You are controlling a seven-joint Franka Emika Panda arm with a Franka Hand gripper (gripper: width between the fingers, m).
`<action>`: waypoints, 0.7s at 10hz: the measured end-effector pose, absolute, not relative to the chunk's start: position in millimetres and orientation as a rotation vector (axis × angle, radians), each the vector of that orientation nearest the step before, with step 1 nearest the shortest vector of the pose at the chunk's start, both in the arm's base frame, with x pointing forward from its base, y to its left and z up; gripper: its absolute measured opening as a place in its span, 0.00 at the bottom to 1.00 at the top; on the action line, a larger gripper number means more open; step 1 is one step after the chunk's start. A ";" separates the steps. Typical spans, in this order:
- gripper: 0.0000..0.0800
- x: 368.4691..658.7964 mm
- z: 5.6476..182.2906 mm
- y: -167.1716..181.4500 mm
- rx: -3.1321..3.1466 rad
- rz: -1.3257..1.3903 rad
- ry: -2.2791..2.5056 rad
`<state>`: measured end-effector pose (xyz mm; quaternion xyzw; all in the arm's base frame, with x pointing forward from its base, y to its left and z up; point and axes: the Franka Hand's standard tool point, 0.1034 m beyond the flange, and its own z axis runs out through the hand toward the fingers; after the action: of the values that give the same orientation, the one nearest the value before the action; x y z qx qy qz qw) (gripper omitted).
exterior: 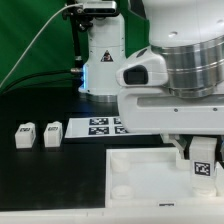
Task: Assemble one leg
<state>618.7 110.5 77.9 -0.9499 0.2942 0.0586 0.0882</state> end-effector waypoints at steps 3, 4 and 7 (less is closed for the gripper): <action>0.37 622.3 77.7 111.7 -2.520 0.165 1.503; 0.37 622.2 77.4 114.9 -2.446 0.181 1.625; 0.37 621.9 77.0 119.1 -2.361 0.198 1.746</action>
Offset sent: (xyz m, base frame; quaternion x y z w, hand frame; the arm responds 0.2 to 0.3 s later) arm 0.0081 0.0128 -0.0048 0.0141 0.0100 0.2317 0.9726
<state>621.9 119.1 77.0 -0.7982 0.5903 0.0671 0.0993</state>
